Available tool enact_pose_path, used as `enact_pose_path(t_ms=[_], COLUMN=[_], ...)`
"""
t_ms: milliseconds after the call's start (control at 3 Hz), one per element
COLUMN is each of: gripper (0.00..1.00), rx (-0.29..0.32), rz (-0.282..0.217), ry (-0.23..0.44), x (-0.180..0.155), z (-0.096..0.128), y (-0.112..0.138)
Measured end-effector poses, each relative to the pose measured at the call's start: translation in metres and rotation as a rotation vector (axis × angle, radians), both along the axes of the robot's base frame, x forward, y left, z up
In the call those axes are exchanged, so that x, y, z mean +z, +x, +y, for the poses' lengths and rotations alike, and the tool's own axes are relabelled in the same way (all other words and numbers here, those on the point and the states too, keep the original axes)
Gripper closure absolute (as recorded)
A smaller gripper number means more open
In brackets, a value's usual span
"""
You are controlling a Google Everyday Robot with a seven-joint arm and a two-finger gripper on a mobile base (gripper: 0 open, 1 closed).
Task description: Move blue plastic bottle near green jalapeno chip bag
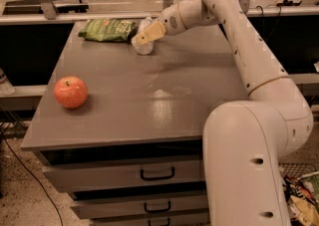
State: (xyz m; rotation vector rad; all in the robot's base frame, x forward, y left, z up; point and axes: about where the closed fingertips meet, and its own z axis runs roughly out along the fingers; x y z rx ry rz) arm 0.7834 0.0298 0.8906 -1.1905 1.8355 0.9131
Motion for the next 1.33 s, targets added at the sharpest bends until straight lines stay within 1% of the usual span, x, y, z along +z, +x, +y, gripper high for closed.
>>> enact_pose_path(t_ms=[333, 667, 1000, 1333], gripper=[0.00, 0.00, 0.00, 0.00], rx=[0.057, 0.067, -0.041, -0.122], rz=[0.018, 0.020, -0.015, -0.057], ry=[0.022, 0.020, -0.040, -0.097], x=[0.000, 0.000, -0.002, 0.000], z=[0.016, 0.017, -0.035, -0.082], y=[-0.010, -0.012, 0.007, 0.018])
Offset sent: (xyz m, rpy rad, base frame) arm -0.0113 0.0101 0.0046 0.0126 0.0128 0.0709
